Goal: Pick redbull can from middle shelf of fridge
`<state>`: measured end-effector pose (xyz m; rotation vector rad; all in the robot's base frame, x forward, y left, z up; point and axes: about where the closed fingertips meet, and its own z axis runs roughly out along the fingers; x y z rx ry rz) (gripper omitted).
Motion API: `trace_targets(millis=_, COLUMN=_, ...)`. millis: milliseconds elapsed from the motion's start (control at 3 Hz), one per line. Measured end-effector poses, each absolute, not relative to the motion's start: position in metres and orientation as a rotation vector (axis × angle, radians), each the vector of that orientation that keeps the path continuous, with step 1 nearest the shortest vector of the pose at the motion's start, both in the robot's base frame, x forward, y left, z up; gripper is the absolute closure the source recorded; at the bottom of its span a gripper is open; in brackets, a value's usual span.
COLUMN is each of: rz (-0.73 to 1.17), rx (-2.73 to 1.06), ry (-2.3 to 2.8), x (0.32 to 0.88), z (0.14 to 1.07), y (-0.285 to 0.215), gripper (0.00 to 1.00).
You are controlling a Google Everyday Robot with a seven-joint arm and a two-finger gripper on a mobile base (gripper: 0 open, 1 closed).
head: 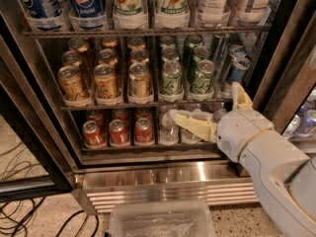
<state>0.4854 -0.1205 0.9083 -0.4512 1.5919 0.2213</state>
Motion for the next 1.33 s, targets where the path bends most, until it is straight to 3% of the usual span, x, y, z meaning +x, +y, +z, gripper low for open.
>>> trace_targets(millis=333, rz=0.215, rx=-0.44, ry=1.601, x=0.487, z=0.906, y=-0.123, gripper=0.0)
trace_targets(millis=1000, rz=0.103, rx=-0.44, ry=1.523, x=0.497, z=0.921, y=-0.13, gripper=0.0)
trace_targets(millis=1333, rz=0.106, rx=-0.429, ry=1.434, x=0.509, z=0.938, y=-0.101, gripper=0.02)
